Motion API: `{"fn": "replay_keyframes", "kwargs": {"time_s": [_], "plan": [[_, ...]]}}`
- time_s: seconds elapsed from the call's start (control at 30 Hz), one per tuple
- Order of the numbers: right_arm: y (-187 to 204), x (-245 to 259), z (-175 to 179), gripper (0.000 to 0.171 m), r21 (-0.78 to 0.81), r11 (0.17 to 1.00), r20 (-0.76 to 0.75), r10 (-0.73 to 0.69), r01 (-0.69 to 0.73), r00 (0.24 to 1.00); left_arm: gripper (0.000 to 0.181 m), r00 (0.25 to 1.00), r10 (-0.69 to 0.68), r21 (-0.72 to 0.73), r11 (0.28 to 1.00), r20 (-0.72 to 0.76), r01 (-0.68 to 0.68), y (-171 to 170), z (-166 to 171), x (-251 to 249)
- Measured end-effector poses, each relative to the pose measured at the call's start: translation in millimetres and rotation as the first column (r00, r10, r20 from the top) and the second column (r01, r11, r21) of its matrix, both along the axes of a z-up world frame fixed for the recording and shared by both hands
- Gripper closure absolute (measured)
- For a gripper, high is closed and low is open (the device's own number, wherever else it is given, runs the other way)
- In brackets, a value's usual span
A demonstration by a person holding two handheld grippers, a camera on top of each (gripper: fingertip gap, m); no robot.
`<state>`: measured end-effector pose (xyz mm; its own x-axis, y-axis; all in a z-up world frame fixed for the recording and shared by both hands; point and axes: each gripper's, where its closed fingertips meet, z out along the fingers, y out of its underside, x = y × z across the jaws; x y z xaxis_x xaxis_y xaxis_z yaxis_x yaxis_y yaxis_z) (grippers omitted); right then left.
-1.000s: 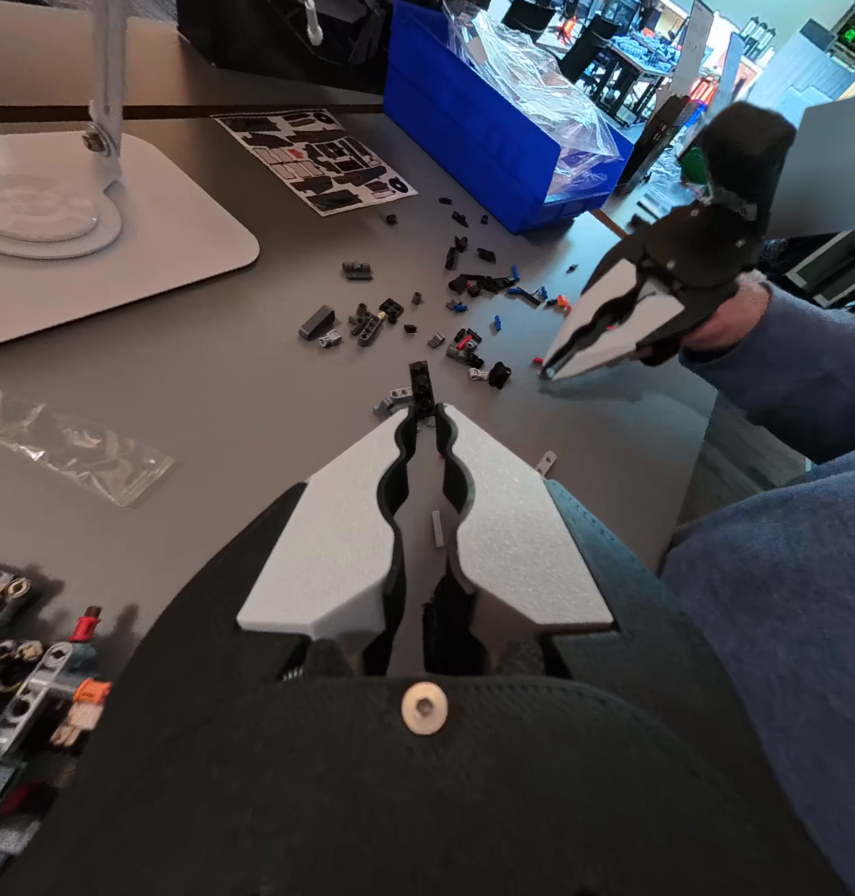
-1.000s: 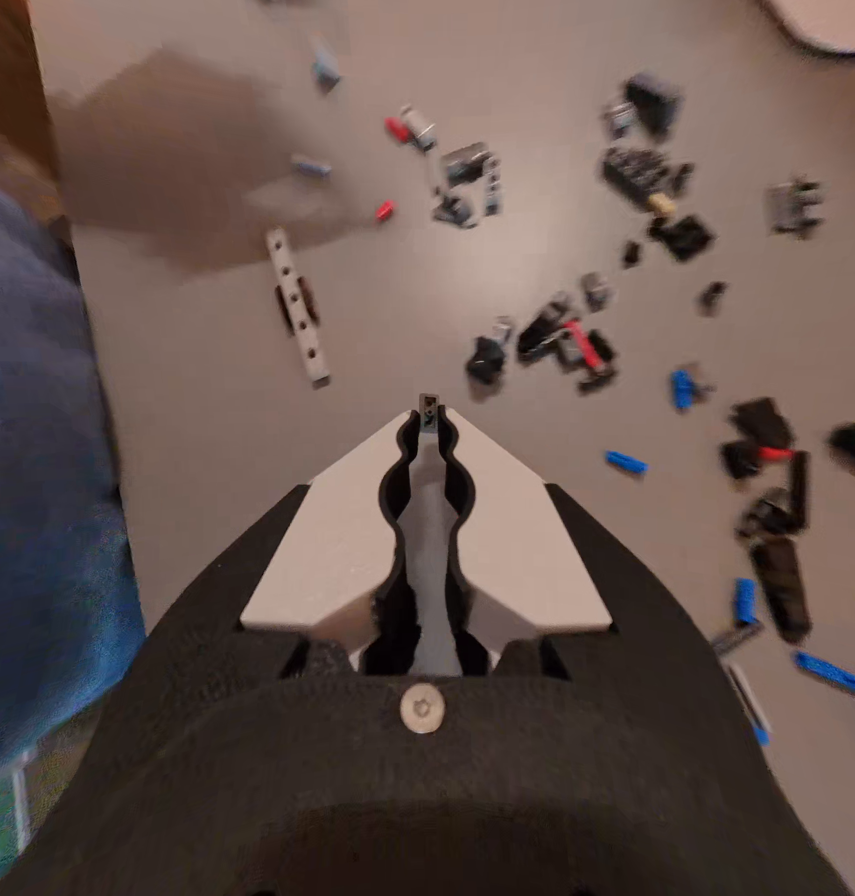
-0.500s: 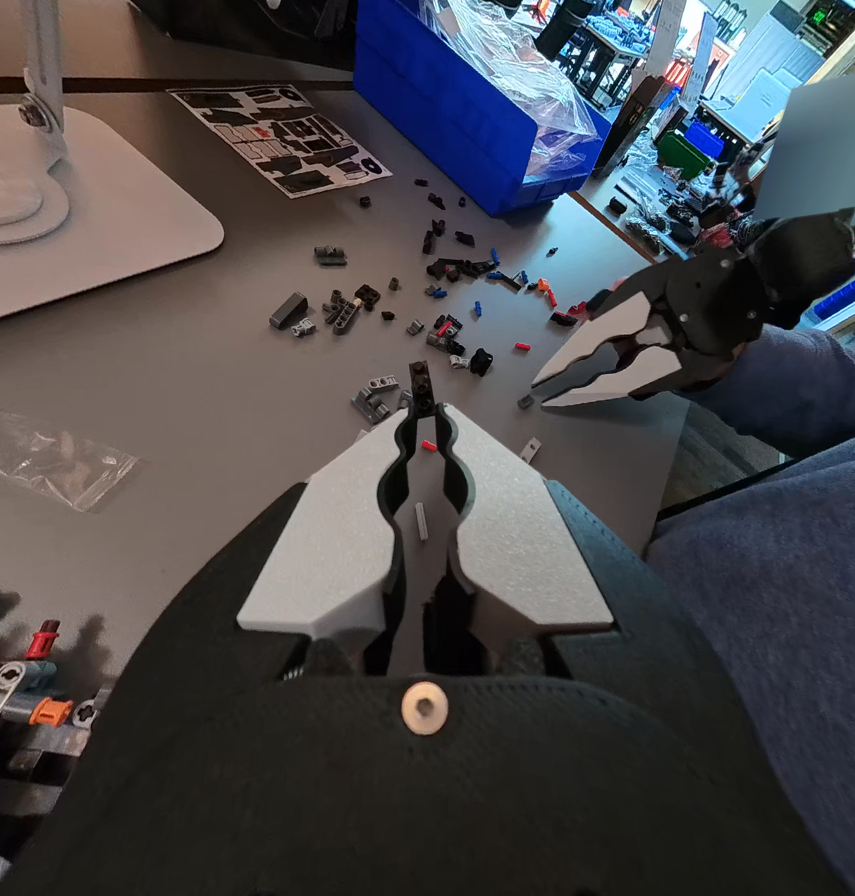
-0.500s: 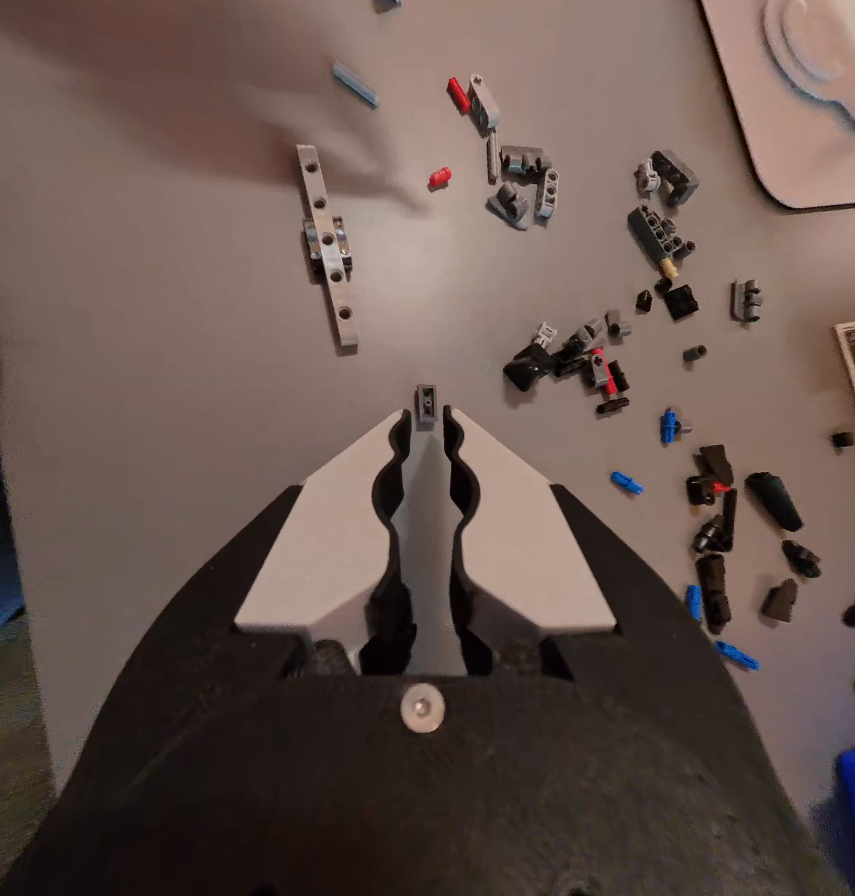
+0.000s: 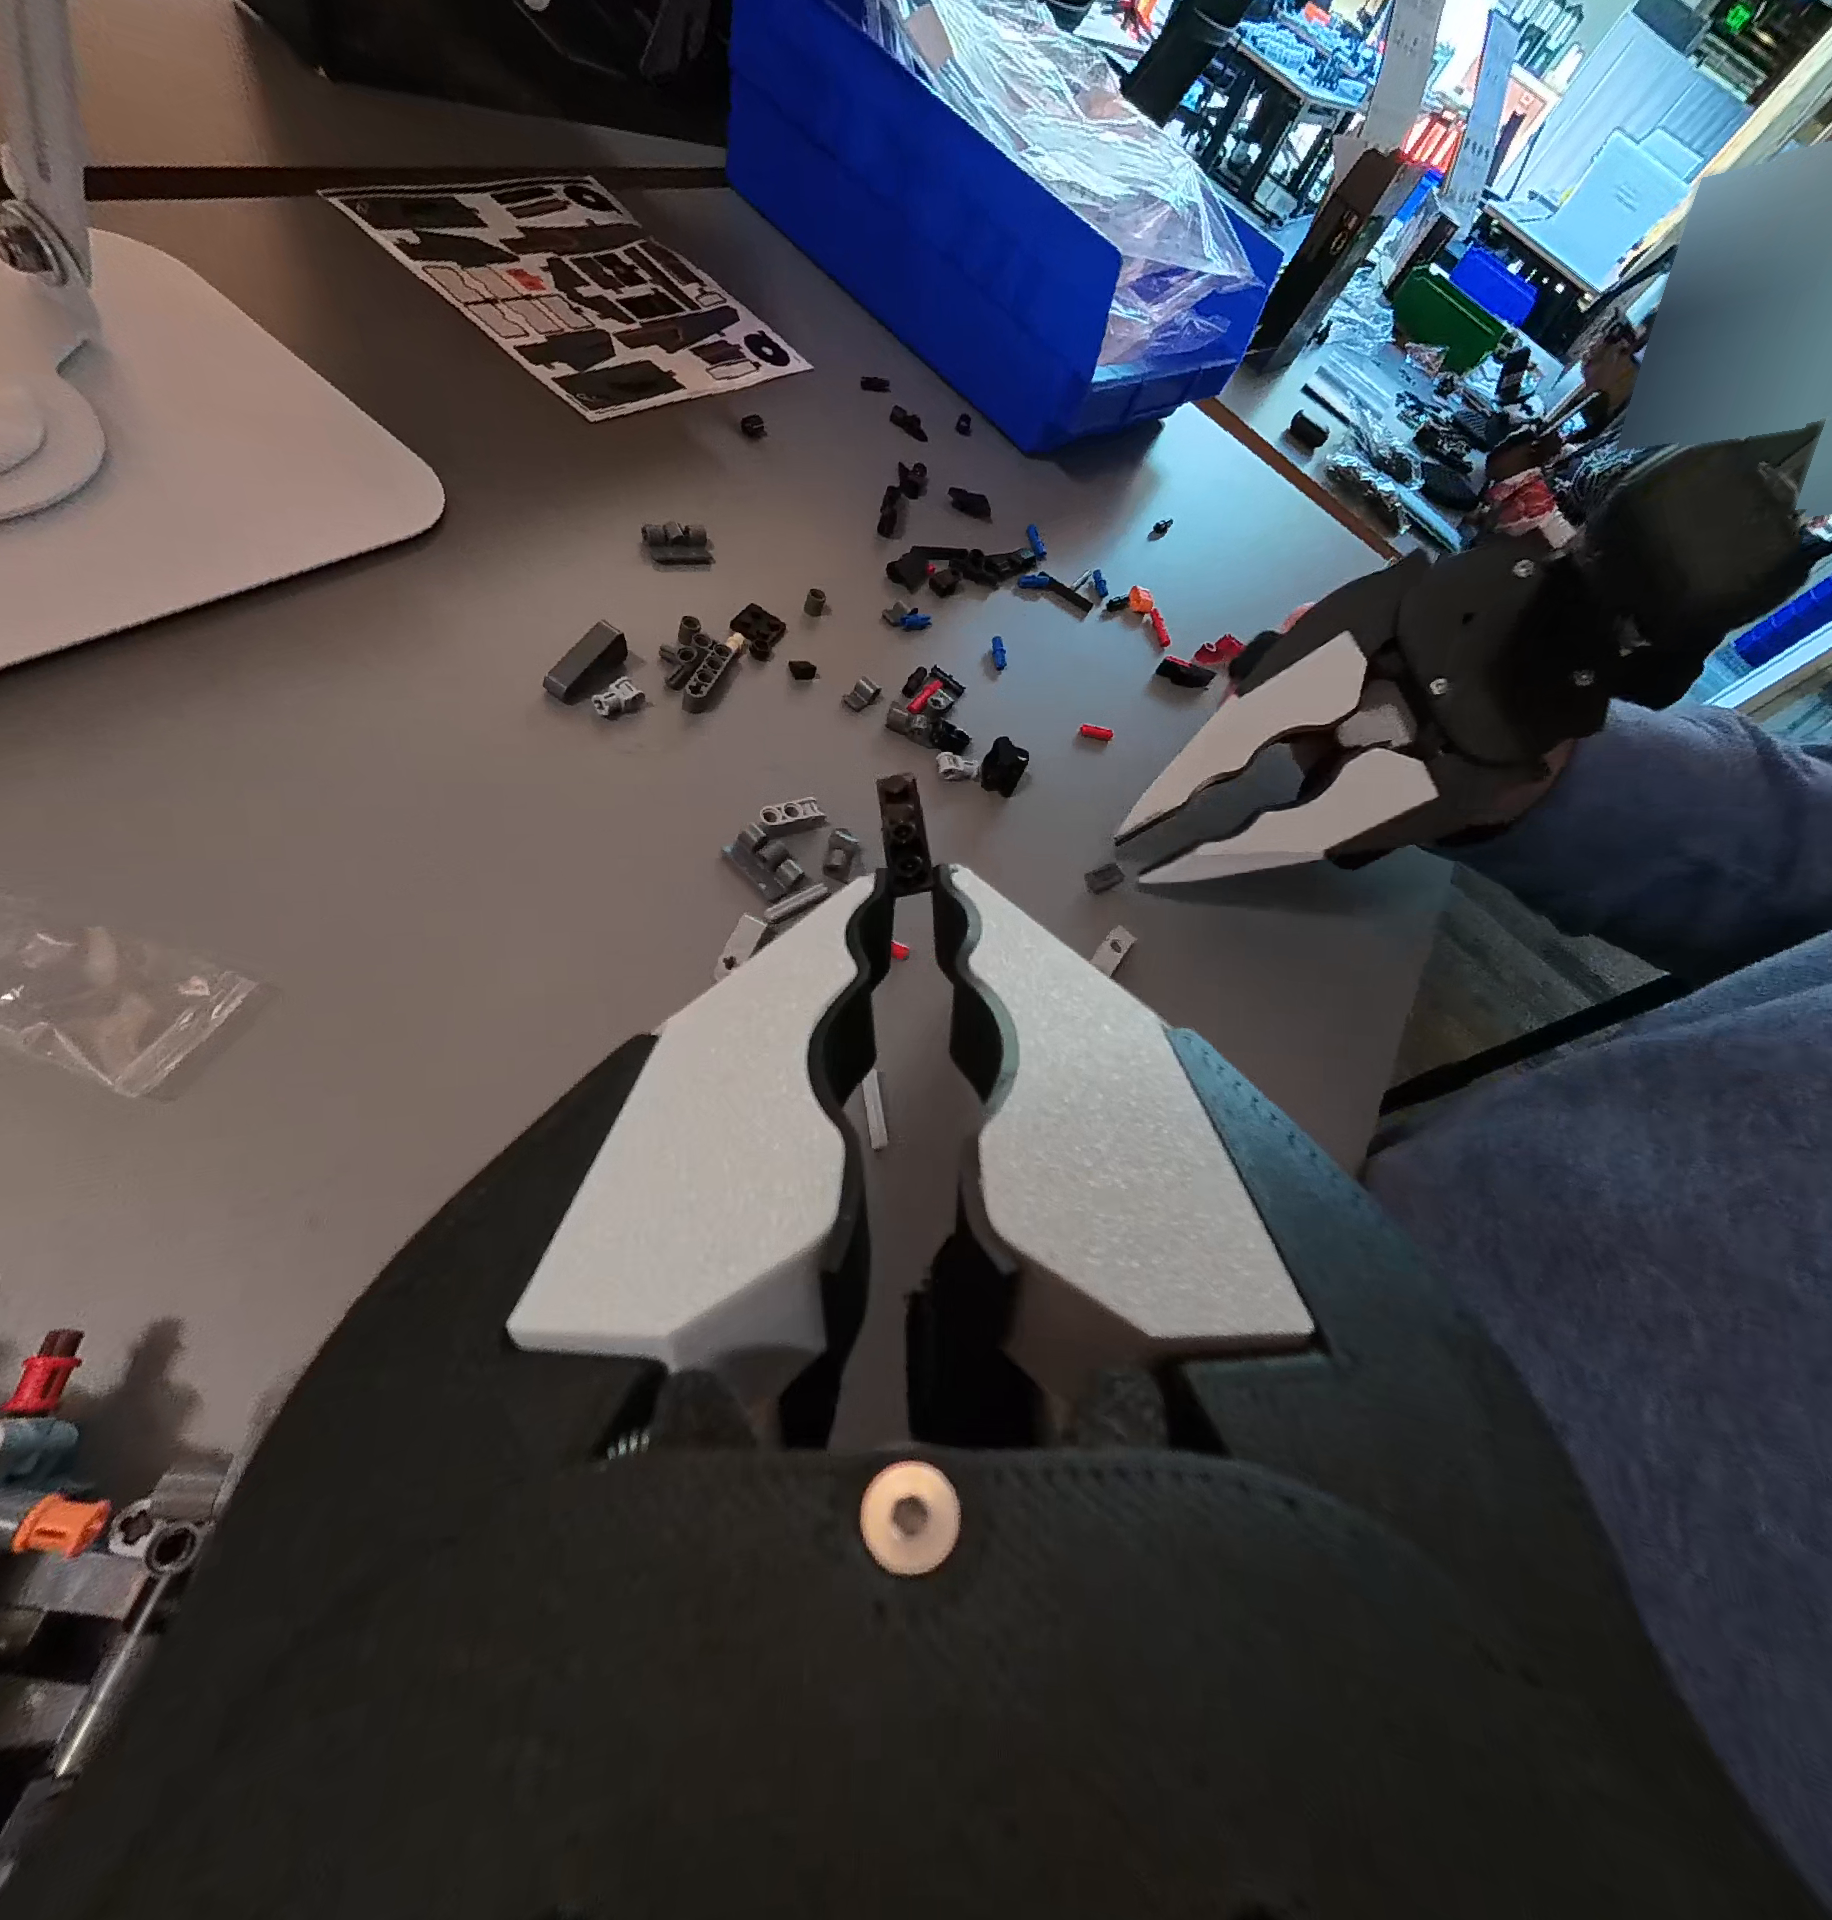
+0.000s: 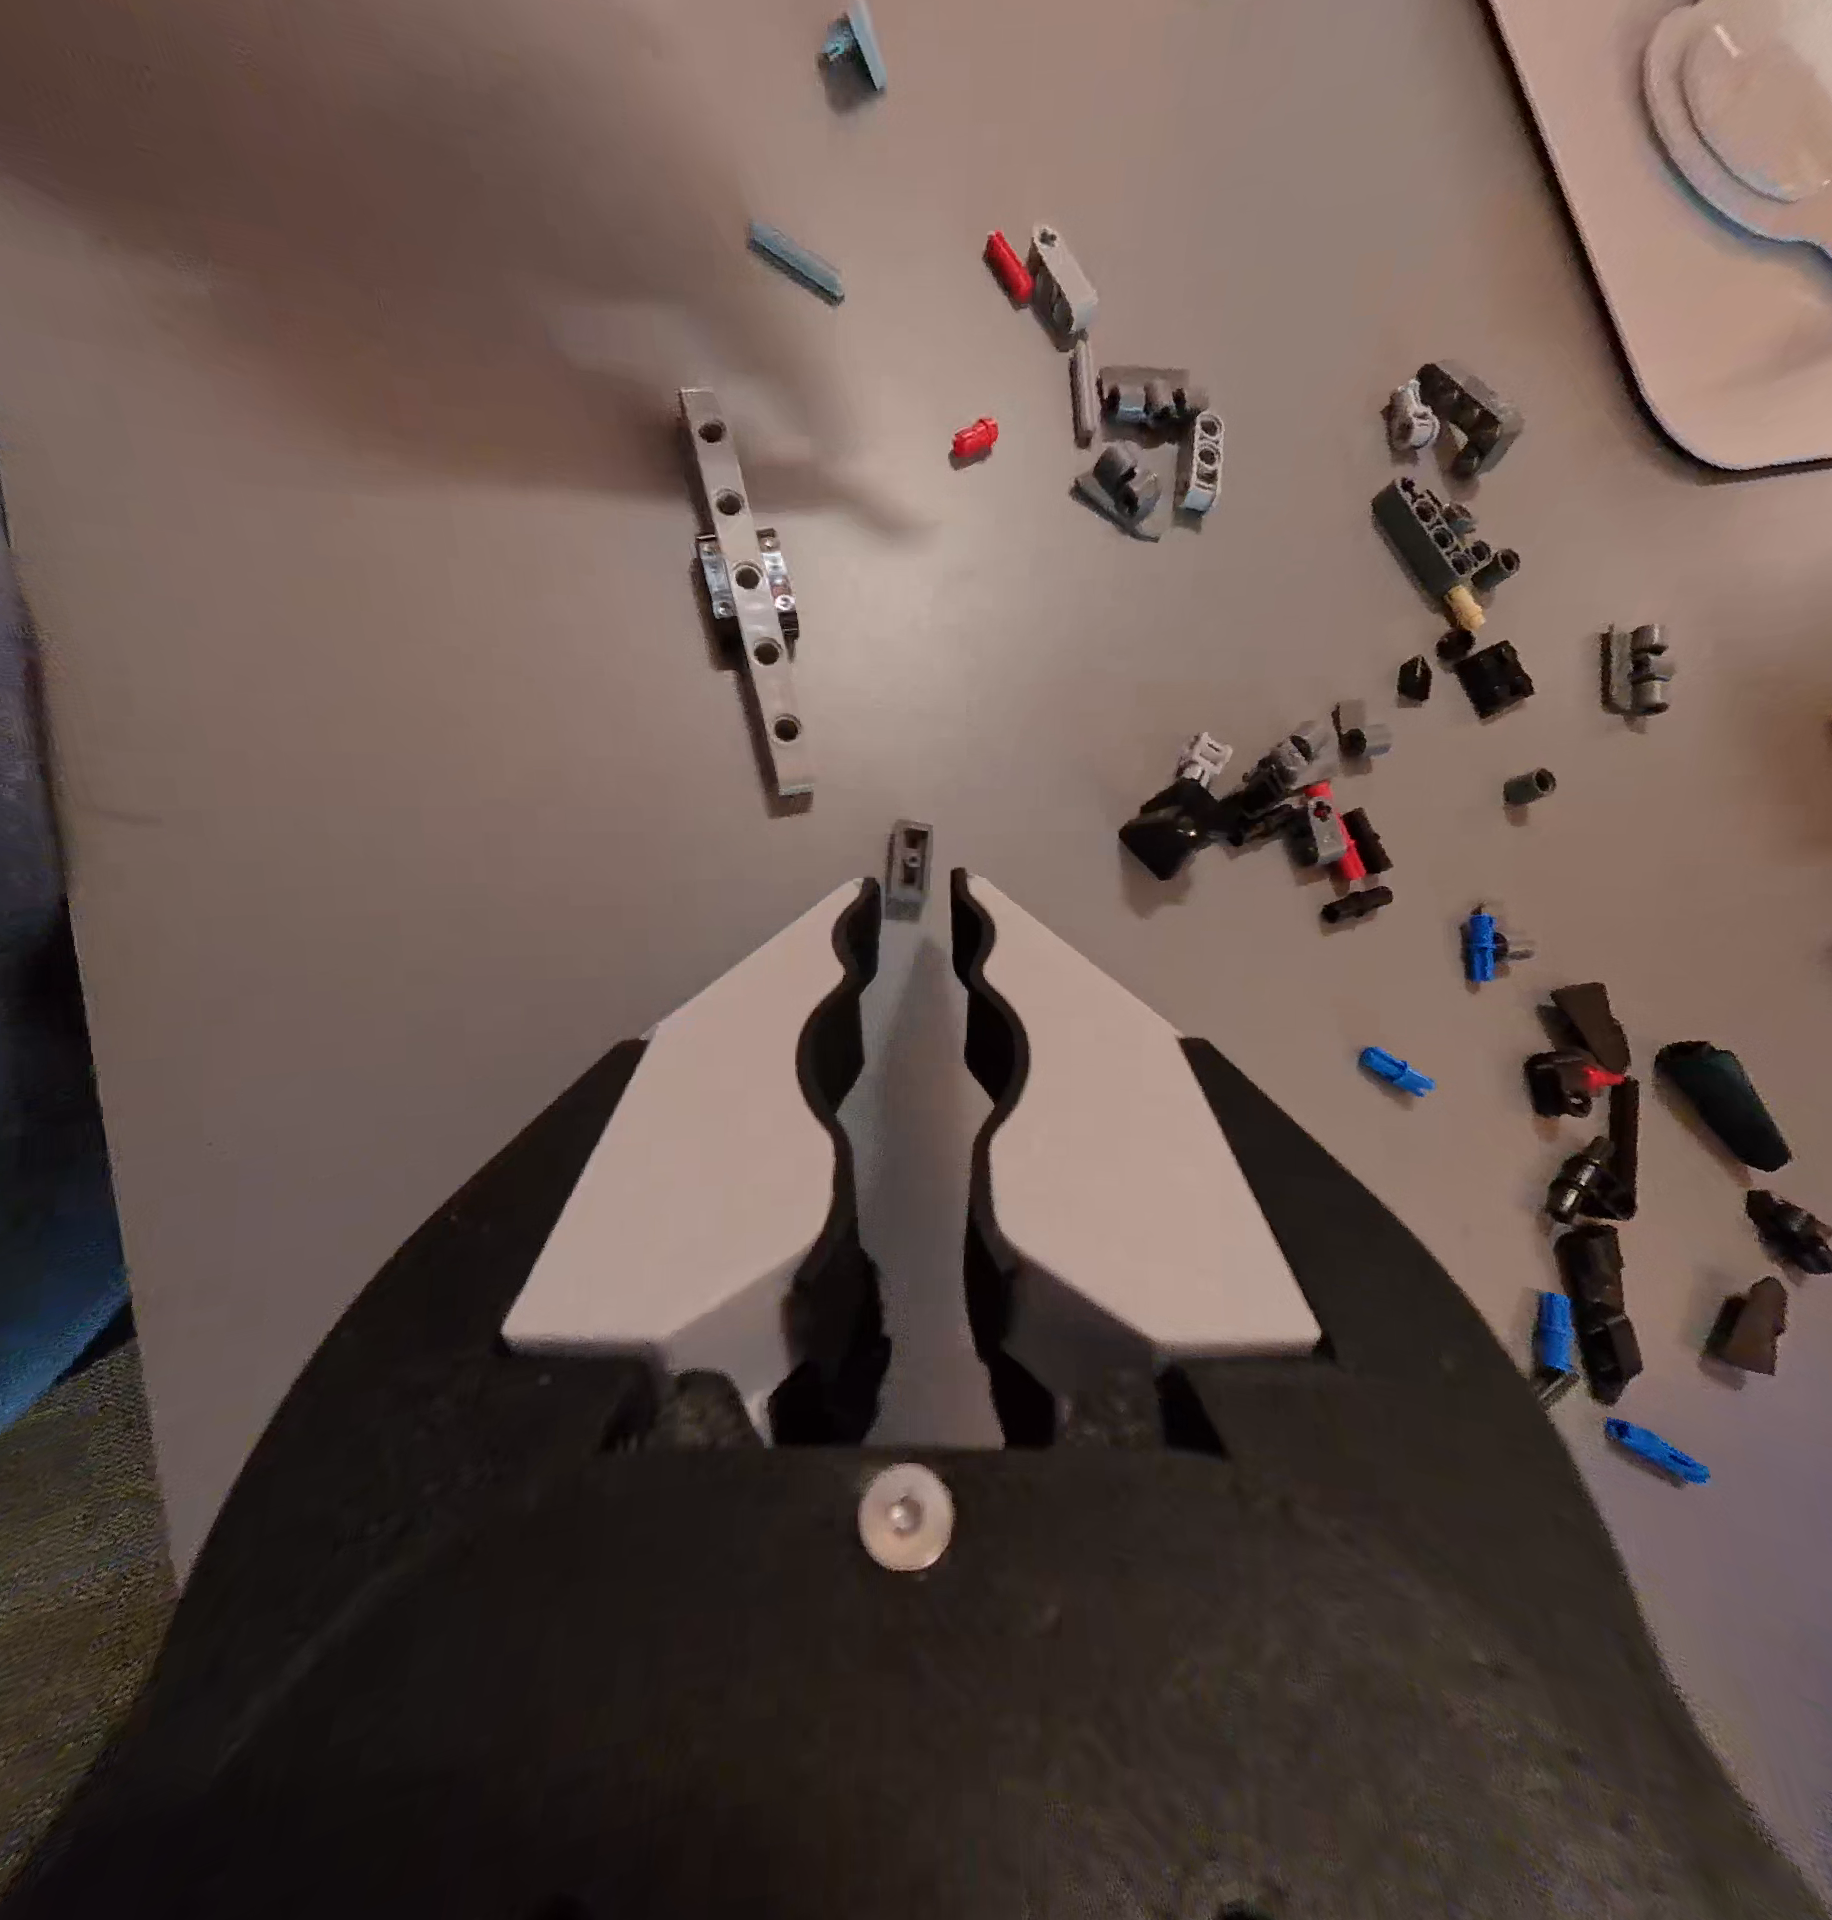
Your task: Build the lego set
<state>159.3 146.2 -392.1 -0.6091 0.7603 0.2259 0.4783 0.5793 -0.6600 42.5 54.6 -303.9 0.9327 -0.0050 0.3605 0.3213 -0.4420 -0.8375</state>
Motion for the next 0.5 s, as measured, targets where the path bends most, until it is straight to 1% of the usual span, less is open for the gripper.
{"fn": "replay_keyframes", "kwargs": {"time_s": [0.1,0.2,0.23,0.27,0.43,0.5], "plan": [[-4,2,-6,0.159,0.049,0.999,-0.002,0.013,-0.013,1.0,0.175,1.0,-0.002,0.003,1.0,0.006,0.002,0,-1,3],[-6,-1,-7,0.166,0.063,0.998,-0.006,0.019,-0.019,1.0,0.175,1.0,-0.008,0.004,1.0,0.012,0.008,2,-2,6],[-5,-2,-8,0.171,0.077,0.997,-0.006,0.016,-0.016,1.0,0.175,1.0,-0.011,0.005,1.0,0.012,0.011,3,-2,7],[-4,-3,-9,0.171,0.079,0.997,-0.008,0.014,-0.013,1.0,0.175,1.0,-0.014,0.006,1.0,0.012,0.014,4,-1,8],[-6,-2,-7,0.171,0.008,1.0,0.011,-0.017,0.017,1.0,0.175,0.999,-0.035,0.005,0.999,0.014,0.035,9,-4,16],[-6,-3,-2,0.171,-0.021,0.999,-0.004,-0.035,0.035,0.999,0.175,0.999,-0.042,0.002,0.999,0.015,0.042,10,-6,19]]}}
